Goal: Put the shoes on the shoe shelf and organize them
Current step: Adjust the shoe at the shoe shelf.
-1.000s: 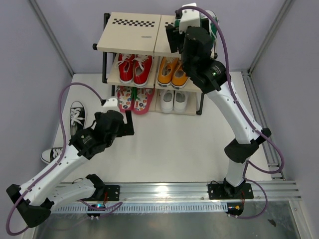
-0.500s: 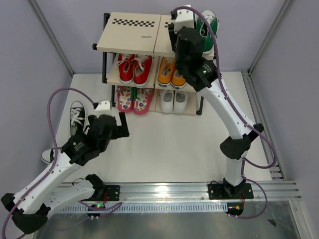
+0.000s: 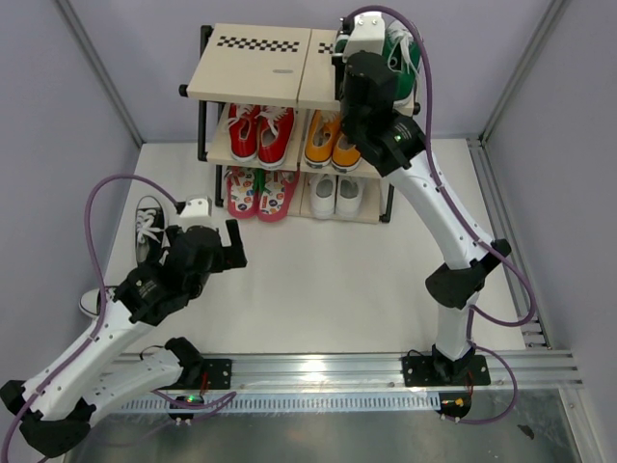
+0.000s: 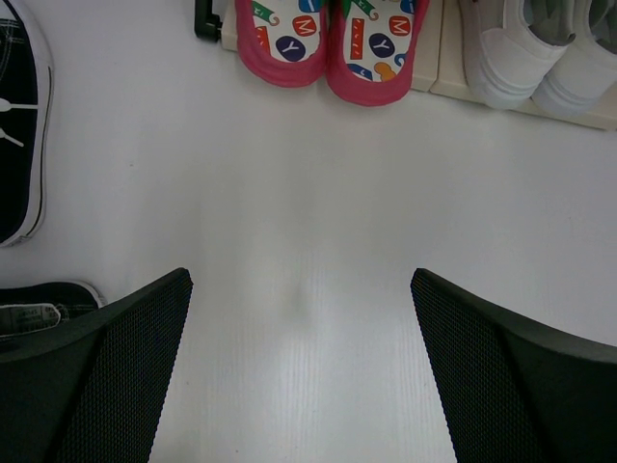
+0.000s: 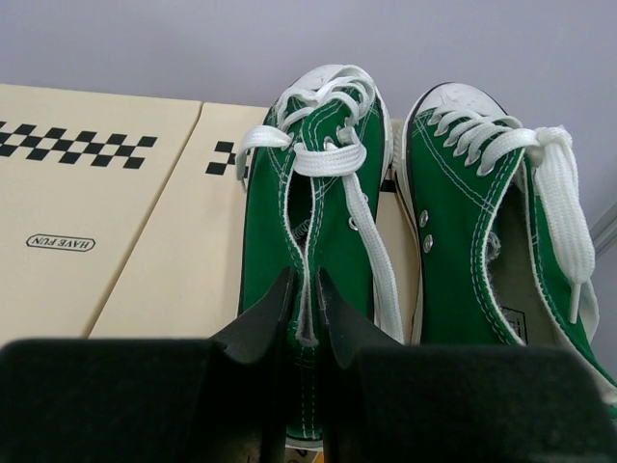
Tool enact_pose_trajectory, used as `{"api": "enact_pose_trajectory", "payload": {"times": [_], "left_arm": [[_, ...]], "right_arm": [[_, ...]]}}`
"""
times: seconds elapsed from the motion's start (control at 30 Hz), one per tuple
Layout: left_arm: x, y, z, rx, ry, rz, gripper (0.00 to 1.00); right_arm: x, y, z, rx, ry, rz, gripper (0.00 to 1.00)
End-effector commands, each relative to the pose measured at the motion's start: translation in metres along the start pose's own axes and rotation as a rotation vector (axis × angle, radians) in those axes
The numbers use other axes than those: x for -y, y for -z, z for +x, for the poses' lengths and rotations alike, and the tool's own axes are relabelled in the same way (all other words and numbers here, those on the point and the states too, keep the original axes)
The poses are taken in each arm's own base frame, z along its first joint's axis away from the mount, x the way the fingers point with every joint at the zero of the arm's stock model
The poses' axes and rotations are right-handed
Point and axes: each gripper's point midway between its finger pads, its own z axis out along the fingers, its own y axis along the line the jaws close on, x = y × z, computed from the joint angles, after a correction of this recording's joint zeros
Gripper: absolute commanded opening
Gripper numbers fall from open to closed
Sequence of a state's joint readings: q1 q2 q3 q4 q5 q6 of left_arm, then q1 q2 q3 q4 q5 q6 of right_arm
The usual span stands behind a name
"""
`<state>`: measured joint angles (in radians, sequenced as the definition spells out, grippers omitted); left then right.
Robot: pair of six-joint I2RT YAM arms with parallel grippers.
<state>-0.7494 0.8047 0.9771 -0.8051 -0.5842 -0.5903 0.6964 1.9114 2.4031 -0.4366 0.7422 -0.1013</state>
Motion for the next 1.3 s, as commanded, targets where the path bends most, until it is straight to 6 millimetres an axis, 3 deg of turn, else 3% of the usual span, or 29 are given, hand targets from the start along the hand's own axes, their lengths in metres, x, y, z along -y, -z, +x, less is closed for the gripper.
{"api": "enact_pose_trajectory", "payload": {"times": [0.0,0.23,0.5,0.6,0.8,0.93,1.0,1.17,1.27], "left_arm": [[-0.009,0.003,-0.003,0.024,-0.001,-0.024,0.99],[-0.012,0.005,-0.004,0.038,0.004,-0.026,0.99],[-0.009,0.003,-0.002,0.029,0.001,-0.019,0.99],[-0.008,0.003,-0.002,0.029,0.003,-0.019,0.99],[-0.008,0.003,-0.002,0.029,0.009,-0.019,0.99],[-0.011,0.001,-0.002,0.035,0.029,-0.045,0.99],[-0.013,-0.001,-0.002,0.042,0.045,-0.061,0.99],[-0.02,-0.011,0.002,0.054,0.14,-0.138,0.99],[-0.023,-0.015,-0.002,0.064,0.21,-0.16,0.99]], "right_arm": [[0.01,0.014,-0.05,0.114,-0.149,0.0,0.1],[0.027,0.014,-0.054,0.126,-0.139,0.091,0.1],[0.03,0.011,-0.037,0.081,-0.041,0.121,0.1],[0.031,0.011,-0.035,0.073,-0.03,0.125,0.15],[0.032,0.018,-0.034,0.053,-0.035,0.091,0.35],[0.022,0.031,-0.036,0.026,-0.072,-0.021,0.64],[0.011,0.047,-0.04,0.011,-0.079,-0.113,0.74],[-0.012,0.094,-0.053,0.01,-0.034,-0.274,0.86],[-0.026,0.121,-0.048,-0.013,0.006,-0.352,0.91]]}}
